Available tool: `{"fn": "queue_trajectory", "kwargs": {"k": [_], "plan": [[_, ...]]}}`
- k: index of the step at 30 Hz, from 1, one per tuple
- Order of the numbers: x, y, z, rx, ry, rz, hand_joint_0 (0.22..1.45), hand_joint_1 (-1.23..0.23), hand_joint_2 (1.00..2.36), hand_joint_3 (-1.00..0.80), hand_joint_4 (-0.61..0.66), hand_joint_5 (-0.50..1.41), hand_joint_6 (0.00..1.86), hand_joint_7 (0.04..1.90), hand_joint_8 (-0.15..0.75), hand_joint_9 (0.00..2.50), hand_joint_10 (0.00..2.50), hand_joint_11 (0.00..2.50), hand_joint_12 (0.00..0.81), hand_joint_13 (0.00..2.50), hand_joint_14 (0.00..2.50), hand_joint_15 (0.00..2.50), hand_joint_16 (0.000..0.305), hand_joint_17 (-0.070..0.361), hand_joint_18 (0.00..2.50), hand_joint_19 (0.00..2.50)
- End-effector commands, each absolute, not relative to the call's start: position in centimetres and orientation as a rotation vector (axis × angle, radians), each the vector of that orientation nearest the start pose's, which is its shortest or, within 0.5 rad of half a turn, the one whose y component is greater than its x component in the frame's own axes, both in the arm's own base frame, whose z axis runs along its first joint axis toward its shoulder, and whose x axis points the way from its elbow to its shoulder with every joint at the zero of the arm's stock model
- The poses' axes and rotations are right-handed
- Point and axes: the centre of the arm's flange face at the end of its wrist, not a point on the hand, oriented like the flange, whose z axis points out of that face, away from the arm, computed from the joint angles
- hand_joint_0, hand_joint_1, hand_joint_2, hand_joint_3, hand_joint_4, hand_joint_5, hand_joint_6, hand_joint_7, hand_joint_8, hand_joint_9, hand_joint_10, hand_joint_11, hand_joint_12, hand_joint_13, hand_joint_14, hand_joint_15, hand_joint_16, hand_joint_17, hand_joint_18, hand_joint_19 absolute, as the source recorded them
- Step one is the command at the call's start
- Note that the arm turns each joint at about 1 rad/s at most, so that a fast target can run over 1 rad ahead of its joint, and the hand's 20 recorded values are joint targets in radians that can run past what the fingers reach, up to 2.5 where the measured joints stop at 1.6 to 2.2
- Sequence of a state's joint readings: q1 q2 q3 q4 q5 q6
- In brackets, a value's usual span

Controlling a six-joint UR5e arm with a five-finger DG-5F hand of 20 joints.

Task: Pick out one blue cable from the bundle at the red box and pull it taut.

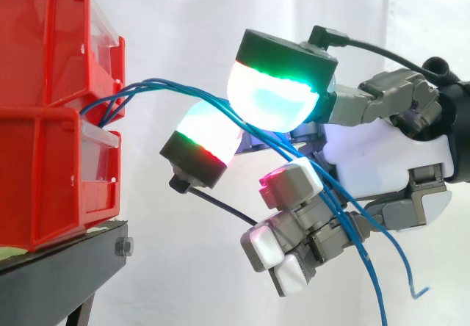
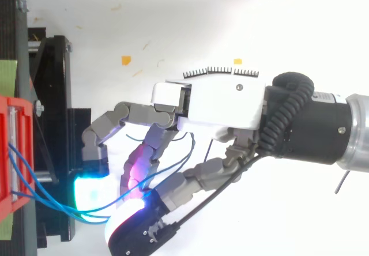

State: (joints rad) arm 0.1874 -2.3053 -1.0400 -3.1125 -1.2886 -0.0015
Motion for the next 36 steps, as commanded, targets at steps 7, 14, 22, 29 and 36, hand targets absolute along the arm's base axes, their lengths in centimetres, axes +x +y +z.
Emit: {"fn": "queue_trajectory", "kwargs": {"k": [7,14,22,29,36], "plan": [[76.28,-1.96,28.36,1.345,1.279,1.021,0.59,-0.68,1.0,-0.5,-0.27,-0.04,0.86,1.03,0.201,1.4,0.03,0.81,0.334,0.97,0.03,0.62,0.045,0.101,0.75,0.65],[76.28,-1.96,28.36,1.345,1.279,1.021,0.57,-0.74,1.02,-0.27,-0.21,-0.04,0.85,1.02,0.215,1.37,0.03,0.8,0.348,0.97,0.03,0.64,0.047,0.106,0.75,0.66],[76.28,-2.06,28.36,1.345,1.279,1.022,0.69,-0.87,1.02,-0.27,-0.09,-0.12,0.91,0.94,0.266,1.14,0.03,0.85,0.365,0.83,0.02,0.63,0.05,0.112,0.66,0.63],[76.16,-2.32,28.29,1.349,1.286,1.011,0.77,-0.92,1.0,-0.5,-0.2,-0.1,0.95,1.18,0.255,1.25,0.03,0.88,0.359,0.86,0.03,0.61,0.047,0.106,0.72,0.59],[76.06,-2.45,28.22,1.357,1.29,1.006,0.64,-0.96,1.0,-0.5,-0.14,-0.06,0.93,1.13,0.254,1.35,0.04,0.91,0.348,0.93,0.03,0.63,0.046,0.104,0.77,0.61]]}}
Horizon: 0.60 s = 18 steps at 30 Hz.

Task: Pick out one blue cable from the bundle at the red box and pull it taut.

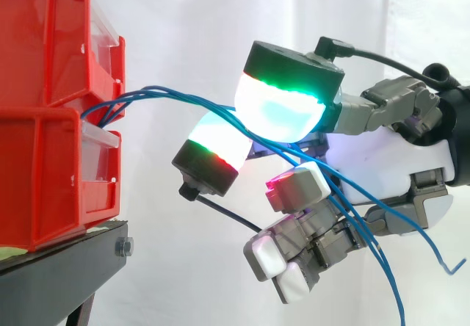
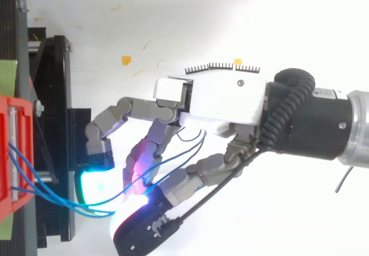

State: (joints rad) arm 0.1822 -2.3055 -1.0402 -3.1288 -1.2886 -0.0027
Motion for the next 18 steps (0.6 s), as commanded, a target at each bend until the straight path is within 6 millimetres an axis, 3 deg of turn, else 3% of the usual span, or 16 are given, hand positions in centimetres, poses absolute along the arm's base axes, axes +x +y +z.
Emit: {"fn": "queue_trajectory", "kwargs": {"k": [1,11,14,18], "plan": [[76.06,-2.45,28.22,1.357,1.29,1.006,0.61,-0.96,1.0,-0.5,-0.15,-0.06,0.92,1.11,0.247,1.36,0.04,0.9,0.346,0.94,0.02,0.63,0.046,0.103,0.77,0.61],[75.95,-3.05,28.16,1.363,1.291,0.994,0.51,-0.87,1.0,-0.5,-0.33,-0.02,0.85,1.12,0.215,1.48,0.03,0.79,0.324,0.99,0.02,0.59,0.046,0.103,0.81,0.59],[75.95,-3.14,28.16,1.363,1.292,0.996,0.6,-0.9,1.0,-0.5,-0.34,-0.02,0.85,1.1,0.206,1.46,0.03,0.78,0.31,0.97,0.02,0.6,0.041,0.093,0.76,0.61],[75.91,-3.11,28.26,1.363,1.293,0.999,0.69,-0.99,1.0,-0.5,-0.23,-0.03,0.87,1.09,0.221,1.37,0.03,0.8,0.323,0.94,0.03,0.61,0.042,0.095,0.76,0.6]]}}
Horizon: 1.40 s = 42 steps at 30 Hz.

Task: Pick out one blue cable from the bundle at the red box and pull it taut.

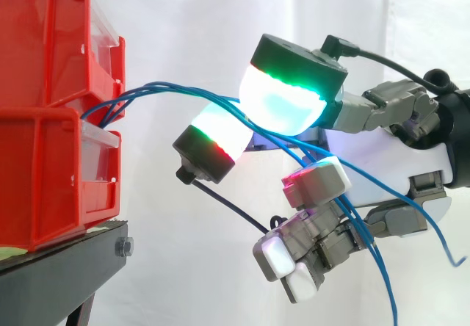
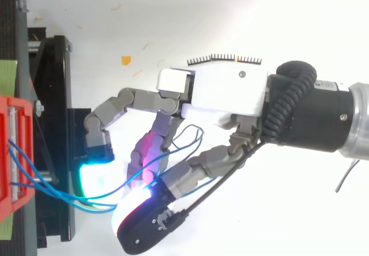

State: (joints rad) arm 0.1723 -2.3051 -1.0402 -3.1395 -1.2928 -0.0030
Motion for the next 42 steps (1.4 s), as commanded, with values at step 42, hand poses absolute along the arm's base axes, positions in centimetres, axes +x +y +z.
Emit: {"fn": "queue_trajectory", "kwargs": {"k": [42], "plan": [[75.84,-3.11,28.09,1.368,1.302,0.994,0.41,-0.92,1.0,-0.5,-0.2,-0.05,0.84,0.99,0.246,1.13,0.03,0.71,0.38,0.85,0.02,0.58,0.055,0.123,0.72,0.57]]}}
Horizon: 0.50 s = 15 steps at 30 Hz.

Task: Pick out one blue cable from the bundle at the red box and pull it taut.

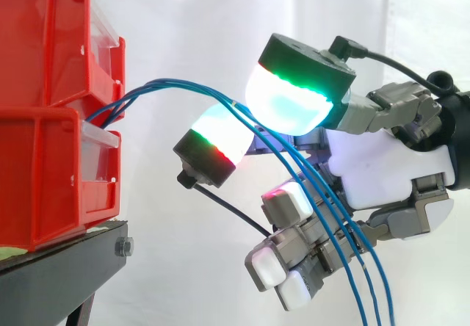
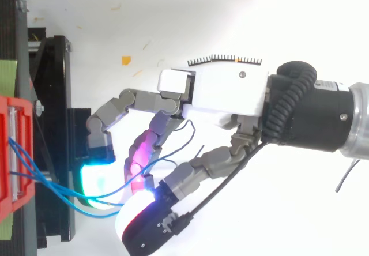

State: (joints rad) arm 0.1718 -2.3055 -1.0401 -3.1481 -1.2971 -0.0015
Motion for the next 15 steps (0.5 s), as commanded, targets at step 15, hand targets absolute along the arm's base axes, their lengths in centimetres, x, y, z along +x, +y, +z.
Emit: {"fn": "queue_trajectory", "kwargs": {"k": [15], "plan": [[75.83,-3.11,28.2,1.367,1.3,0.995,0.37,-0.89,1.0,-0.5,-0.18,-0.05,0.79,0.95,0.255,1.16,0.03,0.69,0.397,0.87,0.02,0.56,0.06,0.135,0.76,0.56]]}}
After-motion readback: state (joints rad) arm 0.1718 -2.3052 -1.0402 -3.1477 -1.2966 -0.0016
